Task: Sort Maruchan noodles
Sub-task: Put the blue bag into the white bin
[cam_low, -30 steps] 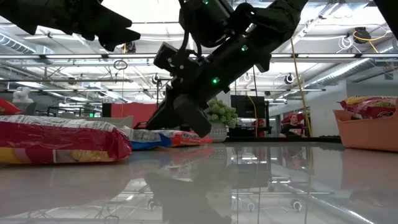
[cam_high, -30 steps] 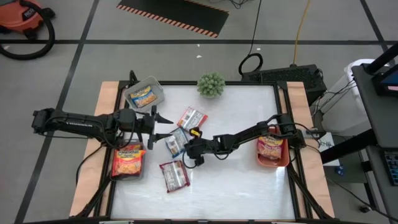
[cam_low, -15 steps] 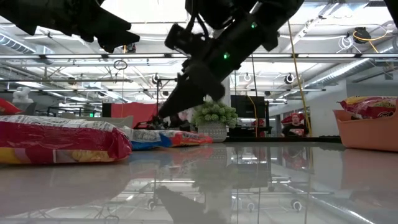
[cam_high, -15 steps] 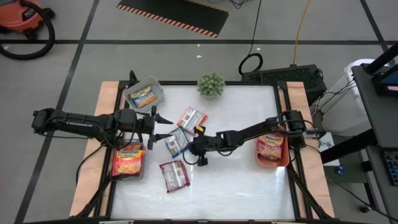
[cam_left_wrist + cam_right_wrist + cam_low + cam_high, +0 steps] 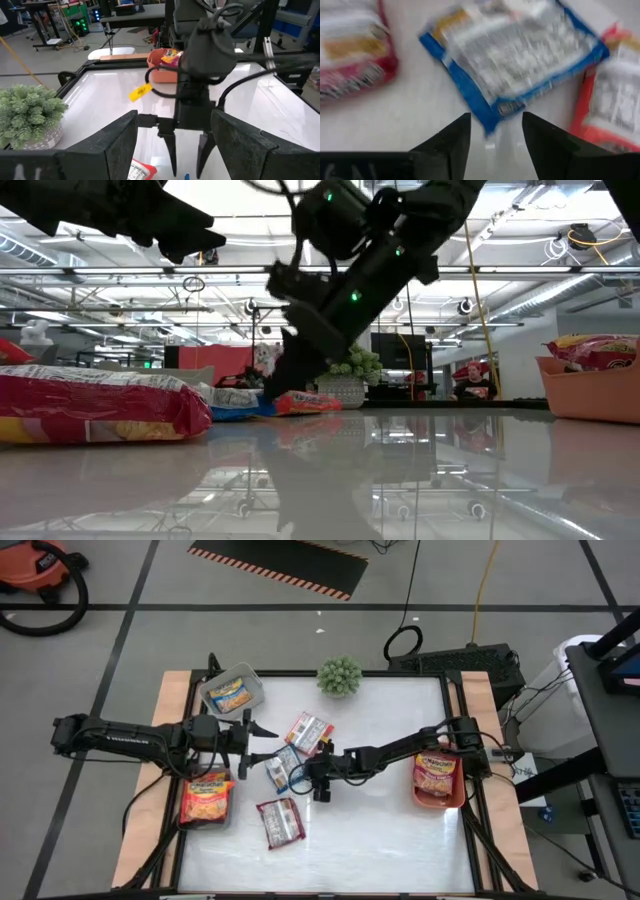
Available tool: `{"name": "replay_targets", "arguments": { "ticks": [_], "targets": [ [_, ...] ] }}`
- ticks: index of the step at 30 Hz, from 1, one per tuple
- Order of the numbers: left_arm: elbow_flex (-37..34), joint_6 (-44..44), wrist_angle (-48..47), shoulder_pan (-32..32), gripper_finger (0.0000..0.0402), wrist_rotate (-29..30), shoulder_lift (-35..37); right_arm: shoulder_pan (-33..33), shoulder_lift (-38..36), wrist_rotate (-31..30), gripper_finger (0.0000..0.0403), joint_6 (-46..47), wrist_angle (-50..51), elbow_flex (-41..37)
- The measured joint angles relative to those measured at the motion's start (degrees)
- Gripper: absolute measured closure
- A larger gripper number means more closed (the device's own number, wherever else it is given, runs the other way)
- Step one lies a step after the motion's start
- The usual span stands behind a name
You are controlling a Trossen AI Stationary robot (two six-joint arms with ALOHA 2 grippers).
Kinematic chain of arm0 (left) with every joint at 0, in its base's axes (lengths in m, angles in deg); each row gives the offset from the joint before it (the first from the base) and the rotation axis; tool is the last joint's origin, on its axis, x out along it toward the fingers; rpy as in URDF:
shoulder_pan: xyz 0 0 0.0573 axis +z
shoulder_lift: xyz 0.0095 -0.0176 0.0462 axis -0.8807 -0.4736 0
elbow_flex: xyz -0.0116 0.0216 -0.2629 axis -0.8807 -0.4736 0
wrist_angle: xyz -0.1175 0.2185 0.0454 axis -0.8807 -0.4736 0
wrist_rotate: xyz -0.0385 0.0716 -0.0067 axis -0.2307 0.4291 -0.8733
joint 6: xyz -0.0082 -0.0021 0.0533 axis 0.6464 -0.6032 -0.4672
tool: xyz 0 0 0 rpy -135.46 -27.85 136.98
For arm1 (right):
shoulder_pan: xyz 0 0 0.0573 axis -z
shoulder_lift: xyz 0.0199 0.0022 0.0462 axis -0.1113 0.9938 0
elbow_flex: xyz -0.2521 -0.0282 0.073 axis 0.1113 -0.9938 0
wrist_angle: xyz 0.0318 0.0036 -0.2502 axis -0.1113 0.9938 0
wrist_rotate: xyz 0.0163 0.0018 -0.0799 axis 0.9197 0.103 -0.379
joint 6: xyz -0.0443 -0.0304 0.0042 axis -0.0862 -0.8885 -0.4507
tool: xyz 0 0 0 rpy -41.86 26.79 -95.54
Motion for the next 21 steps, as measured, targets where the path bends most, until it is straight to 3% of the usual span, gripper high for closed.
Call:
{"name": "replay_targets", "arguments": {
  "ticks": [12, 16, 21],
  "targets": [
    [0.0, 0.0, 0.2, 0.1, 0.0148, 0.1, 0.0, 2.2, 5.4, 5.6, 0.0244, 0.6, -6.2, 0.1],
    [0.0, 0.0, 0.1, 0.1, 0.0148, 0.1, 0.0, 2.4, 5.3, 6.0, 0.0286, -3.1, -6.3, 0.1],
    [0.0, -0.1, -0.1, 0.1, 0.0148, 0.1, 0.0, 2.4, 4.3, 5.7, 0.0372, -8.3, -8.7, -0.1]
  ]
}}
